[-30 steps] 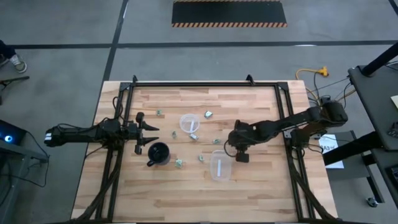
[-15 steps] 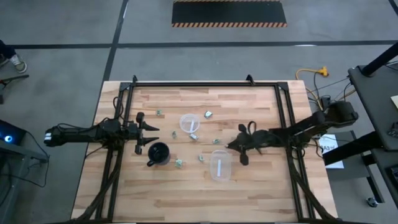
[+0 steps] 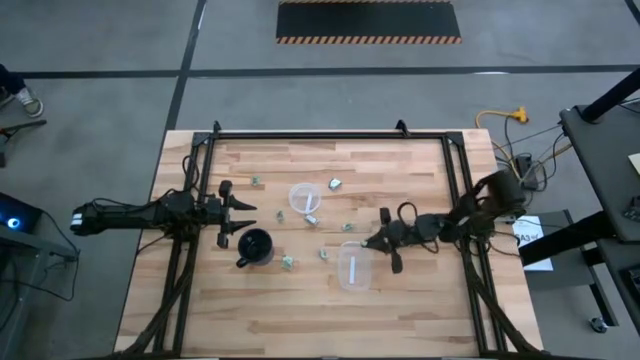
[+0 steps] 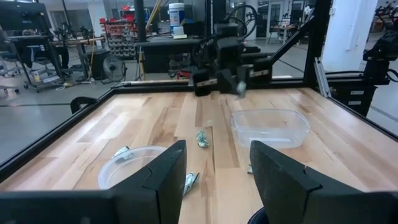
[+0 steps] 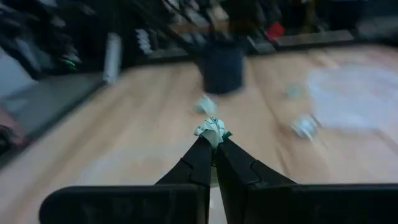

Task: Pick and place items into bin
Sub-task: Put the stevia packet into the rectangular transparent bin

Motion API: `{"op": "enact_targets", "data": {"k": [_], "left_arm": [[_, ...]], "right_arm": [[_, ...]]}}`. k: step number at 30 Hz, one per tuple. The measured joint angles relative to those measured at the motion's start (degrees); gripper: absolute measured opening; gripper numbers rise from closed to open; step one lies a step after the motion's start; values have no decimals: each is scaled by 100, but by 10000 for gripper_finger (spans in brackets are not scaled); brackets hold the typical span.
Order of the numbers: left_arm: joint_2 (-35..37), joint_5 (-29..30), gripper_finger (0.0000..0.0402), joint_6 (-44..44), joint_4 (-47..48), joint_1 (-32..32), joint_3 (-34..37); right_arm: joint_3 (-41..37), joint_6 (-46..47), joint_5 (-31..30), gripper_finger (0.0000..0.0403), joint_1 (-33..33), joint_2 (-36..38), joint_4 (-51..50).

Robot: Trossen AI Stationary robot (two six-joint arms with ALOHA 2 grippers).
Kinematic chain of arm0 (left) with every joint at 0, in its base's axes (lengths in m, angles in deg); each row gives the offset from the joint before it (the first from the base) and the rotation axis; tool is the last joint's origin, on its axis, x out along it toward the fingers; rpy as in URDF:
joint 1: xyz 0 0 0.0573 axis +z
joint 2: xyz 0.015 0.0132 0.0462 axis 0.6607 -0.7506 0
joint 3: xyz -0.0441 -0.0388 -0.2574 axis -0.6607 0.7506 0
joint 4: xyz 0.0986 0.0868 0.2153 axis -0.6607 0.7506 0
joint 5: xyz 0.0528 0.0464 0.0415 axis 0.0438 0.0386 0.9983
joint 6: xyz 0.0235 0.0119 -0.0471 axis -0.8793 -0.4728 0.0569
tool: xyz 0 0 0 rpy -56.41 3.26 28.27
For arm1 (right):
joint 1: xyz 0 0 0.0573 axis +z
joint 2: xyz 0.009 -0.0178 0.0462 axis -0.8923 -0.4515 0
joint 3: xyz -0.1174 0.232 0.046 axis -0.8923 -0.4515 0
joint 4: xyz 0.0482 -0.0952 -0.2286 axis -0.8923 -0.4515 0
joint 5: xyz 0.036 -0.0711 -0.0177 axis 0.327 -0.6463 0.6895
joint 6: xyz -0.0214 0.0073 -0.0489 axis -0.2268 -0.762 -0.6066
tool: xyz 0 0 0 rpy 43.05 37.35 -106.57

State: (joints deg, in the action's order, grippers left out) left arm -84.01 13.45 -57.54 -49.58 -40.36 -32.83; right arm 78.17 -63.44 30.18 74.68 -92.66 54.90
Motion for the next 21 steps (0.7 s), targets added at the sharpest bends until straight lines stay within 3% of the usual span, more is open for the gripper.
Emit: {"op": "enact_targets", "data": {"k": [5, 21], "left_arm": [[-16, 1, 162, -1, -6, 0, 0], [-52, 0, 162, -1, -112, 1, 0]], "right_arm": [[243, -216, 32, 9, 178, -490, 266], [442, -410, 295, 9, 184, -466, 257]]}}
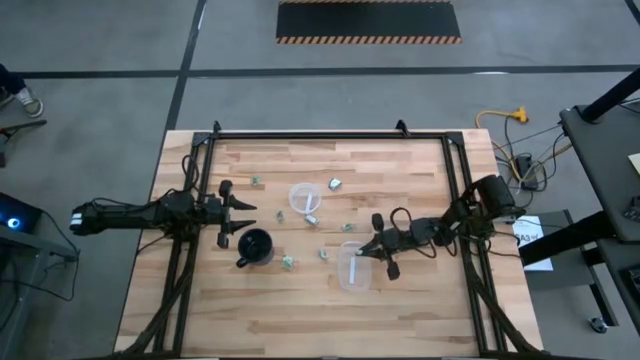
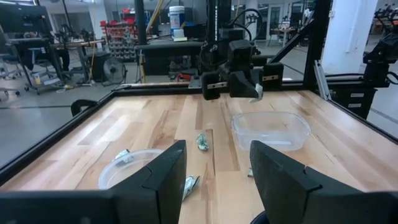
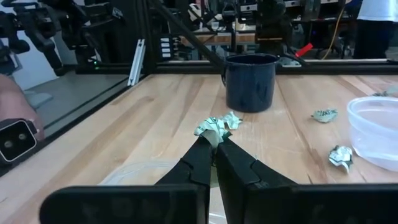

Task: Pick and place items into bin
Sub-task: Put the stevia packet into the rectangular transparent bin

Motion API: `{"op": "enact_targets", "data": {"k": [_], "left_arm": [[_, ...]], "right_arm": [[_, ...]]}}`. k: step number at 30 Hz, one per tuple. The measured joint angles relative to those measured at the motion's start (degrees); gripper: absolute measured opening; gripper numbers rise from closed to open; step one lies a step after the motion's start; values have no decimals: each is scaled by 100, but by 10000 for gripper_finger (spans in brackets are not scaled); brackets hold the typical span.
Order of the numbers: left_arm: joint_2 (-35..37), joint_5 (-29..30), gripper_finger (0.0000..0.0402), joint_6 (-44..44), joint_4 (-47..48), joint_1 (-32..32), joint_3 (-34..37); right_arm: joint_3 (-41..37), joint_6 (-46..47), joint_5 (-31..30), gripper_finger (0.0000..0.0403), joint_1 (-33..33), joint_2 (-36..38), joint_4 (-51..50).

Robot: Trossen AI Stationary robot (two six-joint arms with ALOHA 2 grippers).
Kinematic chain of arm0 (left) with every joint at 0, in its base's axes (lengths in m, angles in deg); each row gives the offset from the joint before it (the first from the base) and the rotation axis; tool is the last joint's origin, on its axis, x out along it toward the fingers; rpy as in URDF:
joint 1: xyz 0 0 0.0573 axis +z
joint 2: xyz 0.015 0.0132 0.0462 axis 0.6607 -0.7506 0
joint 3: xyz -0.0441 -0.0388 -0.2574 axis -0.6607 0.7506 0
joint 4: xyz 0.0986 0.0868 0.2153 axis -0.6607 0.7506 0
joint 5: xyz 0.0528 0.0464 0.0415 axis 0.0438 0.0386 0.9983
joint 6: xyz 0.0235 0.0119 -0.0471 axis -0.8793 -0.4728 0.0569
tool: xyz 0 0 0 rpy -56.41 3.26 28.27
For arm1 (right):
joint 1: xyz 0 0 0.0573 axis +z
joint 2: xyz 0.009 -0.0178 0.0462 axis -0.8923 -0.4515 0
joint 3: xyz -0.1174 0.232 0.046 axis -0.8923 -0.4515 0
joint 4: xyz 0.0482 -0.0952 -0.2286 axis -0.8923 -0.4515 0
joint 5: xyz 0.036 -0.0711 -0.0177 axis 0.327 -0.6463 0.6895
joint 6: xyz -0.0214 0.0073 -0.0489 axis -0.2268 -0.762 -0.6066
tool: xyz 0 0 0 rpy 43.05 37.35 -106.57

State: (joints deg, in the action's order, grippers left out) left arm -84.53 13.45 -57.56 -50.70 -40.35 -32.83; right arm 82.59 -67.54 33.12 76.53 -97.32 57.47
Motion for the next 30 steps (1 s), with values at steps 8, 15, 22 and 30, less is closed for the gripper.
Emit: {"op": "enact_targets", "data": {"k": [8, 15, 22, 30], "left_arm": [[1, 0, 162, 0, -2, -1, 0], [-14, 0, 162, 0, 6, -1, 0], [-11, 0, 162, 0, -1, 0, 0], [-44, -1, 162, 1, -1, 1, 0]], "right_arm": [[139, 4, -2, 9, -2, 0, -302], [148, -24, 51, 44, -1, 4, -300], [150, -24, 51, 129, -1, 4, -300], [148, 0, -2, 199, -3, 13, -300]]}}
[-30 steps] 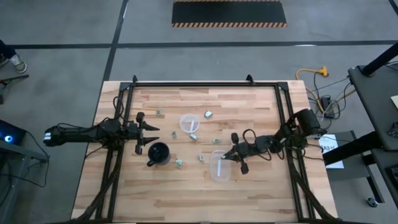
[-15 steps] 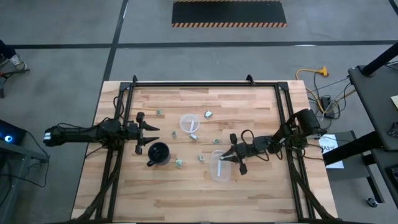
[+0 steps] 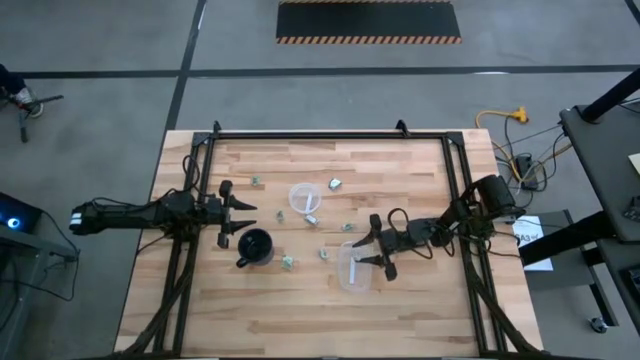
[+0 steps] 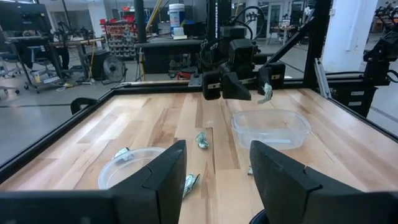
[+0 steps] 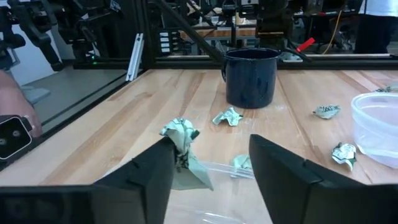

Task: Pick and place items into bin
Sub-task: Put the stevia packet into the rectangular transparent bin

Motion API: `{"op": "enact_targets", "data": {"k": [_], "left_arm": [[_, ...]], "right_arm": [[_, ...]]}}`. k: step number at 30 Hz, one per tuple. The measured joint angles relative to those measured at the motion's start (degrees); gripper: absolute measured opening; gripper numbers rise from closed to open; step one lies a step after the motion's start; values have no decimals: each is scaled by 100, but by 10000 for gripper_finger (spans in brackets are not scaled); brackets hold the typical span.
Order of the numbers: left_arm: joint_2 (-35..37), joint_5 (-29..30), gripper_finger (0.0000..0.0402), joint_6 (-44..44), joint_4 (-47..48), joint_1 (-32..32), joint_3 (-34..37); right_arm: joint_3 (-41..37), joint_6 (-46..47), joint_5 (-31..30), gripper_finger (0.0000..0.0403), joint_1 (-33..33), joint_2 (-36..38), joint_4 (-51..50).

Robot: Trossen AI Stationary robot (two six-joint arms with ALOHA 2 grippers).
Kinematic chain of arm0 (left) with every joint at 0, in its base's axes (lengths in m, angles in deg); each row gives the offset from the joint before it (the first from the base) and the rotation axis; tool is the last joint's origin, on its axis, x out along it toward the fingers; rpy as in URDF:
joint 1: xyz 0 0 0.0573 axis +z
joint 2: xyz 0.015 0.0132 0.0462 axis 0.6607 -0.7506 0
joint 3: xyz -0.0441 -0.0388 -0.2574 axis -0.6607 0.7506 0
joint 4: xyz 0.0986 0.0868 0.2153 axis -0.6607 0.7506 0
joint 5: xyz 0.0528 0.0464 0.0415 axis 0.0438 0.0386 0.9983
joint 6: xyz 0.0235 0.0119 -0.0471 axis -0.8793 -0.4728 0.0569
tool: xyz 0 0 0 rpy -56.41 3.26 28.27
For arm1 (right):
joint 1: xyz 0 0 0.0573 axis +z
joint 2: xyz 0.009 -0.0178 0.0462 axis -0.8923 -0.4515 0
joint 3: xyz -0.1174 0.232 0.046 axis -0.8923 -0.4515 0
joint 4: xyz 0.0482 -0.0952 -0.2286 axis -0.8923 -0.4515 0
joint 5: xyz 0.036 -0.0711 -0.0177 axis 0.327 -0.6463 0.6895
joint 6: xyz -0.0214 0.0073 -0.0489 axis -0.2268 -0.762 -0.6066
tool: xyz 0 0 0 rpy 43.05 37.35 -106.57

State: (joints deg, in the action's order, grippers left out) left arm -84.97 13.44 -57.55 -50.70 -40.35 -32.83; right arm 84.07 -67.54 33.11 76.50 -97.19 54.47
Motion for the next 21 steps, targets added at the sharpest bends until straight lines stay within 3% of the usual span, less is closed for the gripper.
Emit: {"op": "enact_targets", "data": {"k": [4, 8, 11, 16, 21], "left_arm": [[0, 1, 162, -2, -1, 1, 0], [0, 0, 162, -2, 2, -2, 0], [0, 0, 162, 0, 2, -1, 0], [0, 0, 162, -1, -1, 0, 0], [0, 1, 162, -1, 2, -2, 0]], "right_arm": [[2, 20, -2, 204, 1, 0, 0], [2, 8, -2, 182, 1, 0, 0], [2, -12, 46, 138, 1, 0, 0], [28, -175, 479, 25, 3, 0, 0], [35, -107, 455, 11, 1, 0, -6]]}}
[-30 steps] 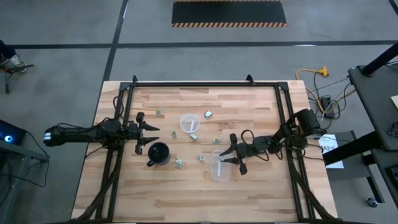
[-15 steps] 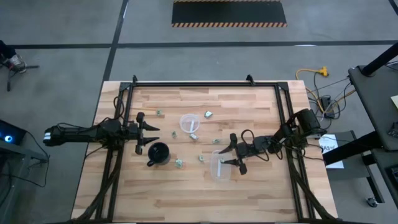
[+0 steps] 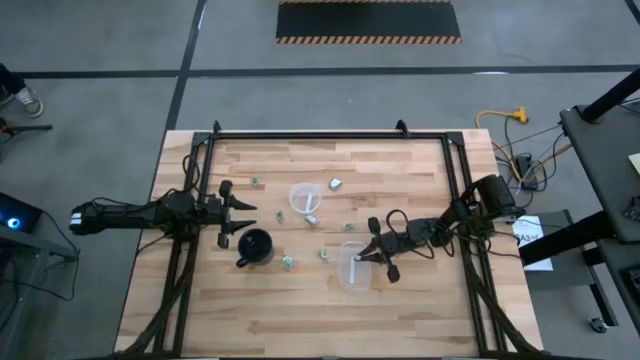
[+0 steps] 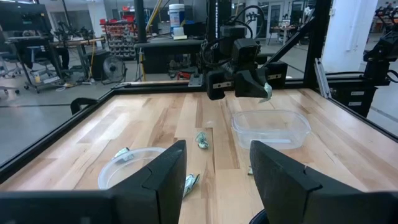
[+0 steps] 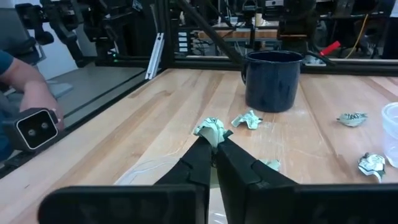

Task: Pick and place items into bin
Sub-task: Put the stevia packet into the rectangular transparent bin

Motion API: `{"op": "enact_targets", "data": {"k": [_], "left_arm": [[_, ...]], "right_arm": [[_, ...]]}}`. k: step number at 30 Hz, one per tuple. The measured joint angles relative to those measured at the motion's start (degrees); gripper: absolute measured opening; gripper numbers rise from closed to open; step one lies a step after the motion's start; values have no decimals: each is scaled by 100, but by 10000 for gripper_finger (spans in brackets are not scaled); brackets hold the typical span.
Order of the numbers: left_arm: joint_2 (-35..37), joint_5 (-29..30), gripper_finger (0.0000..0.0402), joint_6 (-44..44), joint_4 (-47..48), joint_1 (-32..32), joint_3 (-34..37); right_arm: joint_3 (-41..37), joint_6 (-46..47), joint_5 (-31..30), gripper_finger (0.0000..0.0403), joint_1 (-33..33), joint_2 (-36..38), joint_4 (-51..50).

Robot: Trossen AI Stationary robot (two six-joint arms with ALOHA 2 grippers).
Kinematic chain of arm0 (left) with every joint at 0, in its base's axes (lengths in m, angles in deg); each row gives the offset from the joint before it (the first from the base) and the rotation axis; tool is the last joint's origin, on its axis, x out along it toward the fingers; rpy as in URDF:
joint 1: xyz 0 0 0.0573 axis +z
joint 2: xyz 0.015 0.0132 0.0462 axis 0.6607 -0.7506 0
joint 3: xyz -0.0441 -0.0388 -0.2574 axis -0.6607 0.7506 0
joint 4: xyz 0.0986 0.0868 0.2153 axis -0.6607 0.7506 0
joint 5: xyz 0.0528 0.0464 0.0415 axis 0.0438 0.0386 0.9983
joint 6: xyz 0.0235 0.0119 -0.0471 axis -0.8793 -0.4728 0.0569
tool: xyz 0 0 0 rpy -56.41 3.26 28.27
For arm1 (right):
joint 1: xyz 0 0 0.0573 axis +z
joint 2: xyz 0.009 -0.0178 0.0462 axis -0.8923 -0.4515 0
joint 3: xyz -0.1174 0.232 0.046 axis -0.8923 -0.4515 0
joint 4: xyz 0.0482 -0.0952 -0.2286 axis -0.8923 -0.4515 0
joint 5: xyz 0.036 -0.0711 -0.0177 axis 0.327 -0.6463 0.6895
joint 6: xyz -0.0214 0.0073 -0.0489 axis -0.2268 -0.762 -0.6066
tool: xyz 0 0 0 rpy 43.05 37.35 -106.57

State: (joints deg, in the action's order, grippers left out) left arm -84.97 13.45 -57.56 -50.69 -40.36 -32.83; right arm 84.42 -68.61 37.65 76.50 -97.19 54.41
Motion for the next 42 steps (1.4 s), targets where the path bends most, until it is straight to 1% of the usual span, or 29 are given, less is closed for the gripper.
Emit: {"op": "enact_targets", "data": {"k": [4, 7, 10, 18, 21, 23, 26, 28, 30, 31, 33, 34, 37, 42], "left_arm": [[0, 0, 162, -1, 0, 2, 0], [0, -1, 162, 0, 0, 0, 0], [0, -2, 162, -1, 0, 0, 0], [0, 0, 162, -1, -2, 0, 0], [0, 0, 162, -1, -4, 2, 0], [3, -1, 162, 1, 0, 0, 0], [0, -2, 162, 1, -2, 2, 0], [0, -2, 162, 1, 0, 0, 0], [-2, 0, 162, 1, 0, 0, 0], [0, -2, 162, 0, 0, 1, 0], [0, -1, 162, 0, -2, 1, 0], [-2, -1, 162, -1, -1, 2, 0], [0, -1, 162, -1, -1, 1, 0], [2, -1, 162, 0, -2, 2, 0]], "right_arm": [[39, -22, 2, 17, 2, 0, -56], [139, -2, 2, 38, 2, 0, -284], [288, -4, 7, 74, 2, 0, -563], [636, 46, 13, 193, 0, 122, -1479], [685, 33, 13, 219, 2, 263, -1779], [702, 97, 17, 224, 2, 338, -1907], [704, 160, 29, 214, 2, 392, -1958], [704, 172, 81, 191, 10, 409, -2023], [704, 122, 288, 149, 15, 409, -2027], [707, 82, 409, 123, 19, 409, -2026], [720, 9, 570, 56, 33, 409, -2038], [722, -41, 587, 32, 37, 409, -2036], [739, -77, 590, 13, 68, 409, -2055], [739, -39, 599, 10, 66, 409, -2054]]}}
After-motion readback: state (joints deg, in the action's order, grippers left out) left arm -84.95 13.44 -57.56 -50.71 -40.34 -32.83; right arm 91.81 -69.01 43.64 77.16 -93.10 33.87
